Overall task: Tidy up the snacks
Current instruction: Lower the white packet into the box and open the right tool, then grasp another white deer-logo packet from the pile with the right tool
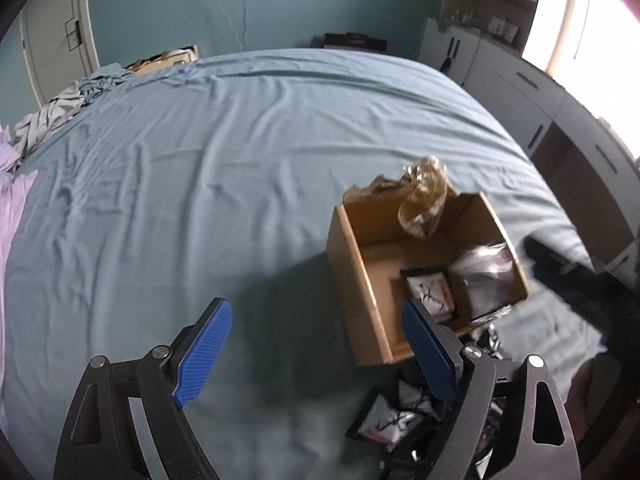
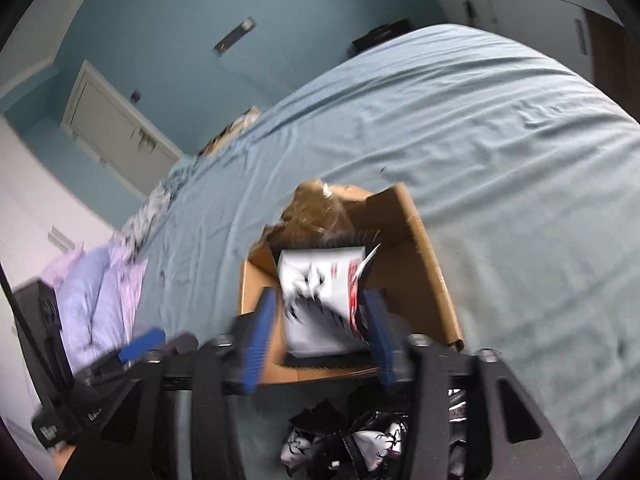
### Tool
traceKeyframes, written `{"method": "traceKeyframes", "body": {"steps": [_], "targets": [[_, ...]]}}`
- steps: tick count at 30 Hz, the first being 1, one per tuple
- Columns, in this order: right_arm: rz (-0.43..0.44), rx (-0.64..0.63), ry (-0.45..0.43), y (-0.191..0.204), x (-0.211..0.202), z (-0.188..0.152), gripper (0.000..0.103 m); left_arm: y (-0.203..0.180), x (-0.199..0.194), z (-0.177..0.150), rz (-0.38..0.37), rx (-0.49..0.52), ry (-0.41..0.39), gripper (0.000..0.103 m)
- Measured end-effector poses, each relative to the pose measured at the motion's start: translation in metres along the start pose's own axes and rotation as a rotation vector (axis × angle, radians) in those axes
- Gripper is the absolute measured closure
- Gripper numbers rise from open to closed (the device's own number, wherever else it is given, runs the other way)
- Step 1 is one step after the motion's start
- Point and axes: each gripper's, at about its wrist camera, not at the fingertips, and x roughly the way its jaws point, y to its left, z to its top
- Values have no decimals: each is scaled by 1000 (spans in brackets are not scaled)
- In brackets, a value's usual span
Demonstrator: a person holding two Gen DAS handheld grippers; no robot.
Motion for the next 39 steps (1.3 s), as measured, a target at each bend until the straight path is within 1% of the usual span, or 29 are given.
{"method": "traceKeyframes", "body": {"steps": [1,2,3,6,7,10,12,14,15,17,18,21,23,25,26,29,30,31,32,33,35,36,38,39], "targets": [[-7,6,-35,-2,-4,1,6,0,-1,-2,4,5,1,15],[-7,-3,-64,-3,-10,3,6,-1,-3,-5,11,17,1,15],[-12,-21,-58,-3,-16,7,6,-2,-6,-8,21,30,3,15],[-13,-22,18,-12,-34,8,6,-2,-14,-19,38,44,20,15],[-16,-21,27,-14,-40,6,6,-2,-16,-22,39,46,27,15],[-72,-43,36,-26,-64,-10,6,-3,-24,-34,59,65,48,12],[-109,-61,28,-31,-83,-24,6,-6,-32,-43,92,101,57,12],[-114,-100,27,-26,-99,-31,6,-10,-40,-51,100,142,63,10],[-114,-130,24,-23,-107,-35,6,-12,-45,-56,104,166,64,8],[-130,-165,3,-19,-120,-41,6,-13,-56,-66,115,198,57,3],[-152,-178,-19,-18,-126,-47,6,-14,-63,-73,125,216,45,2],[-209,-150,-60,-20,-139,-60,6,-16,-81,-83,152,248,12,1],[-196,-146,-53,-20,-146,-71,6,-16,-92,-88,144,240,-8,0],[-195,-153,-37,-13,-151,-78,6,-16,-97,-91,126,228,-11,0],[-198,-157,11,-12,-149,-83,6,-16,-98,-94,119,224,-7,0],[-187,-132,211,-14,-127,-92,6,-18,-91,-96,130,231,22,0],[-183,-98,317,-18,-113,-100,6,-18,-87,-97,141,238,32,0],[-182,-71,396,-21,-101,-106,6,-18,-83,-96,161,243,42,0],[-175,-35,504,-25,-84,-114,6,-17,-79,-95,182,241,51,0],[-164,-7,591,-28,-69,-120,6,-15,-74,-94,196,231,64,0],[-161,23,696,-32,-48,-128,6,-11,-67,-93,205,213,80,0],[-170,34,726,-34,-37,-131,6,-10,-65,-92,216,208,82,0],[-197,32,731,-35,-26,-128,6,-11,-65,-93,233,215,73,0],[-229,14,736,-34,-19,-128,6,-12,-65,-93,233,222,69,0]]}}
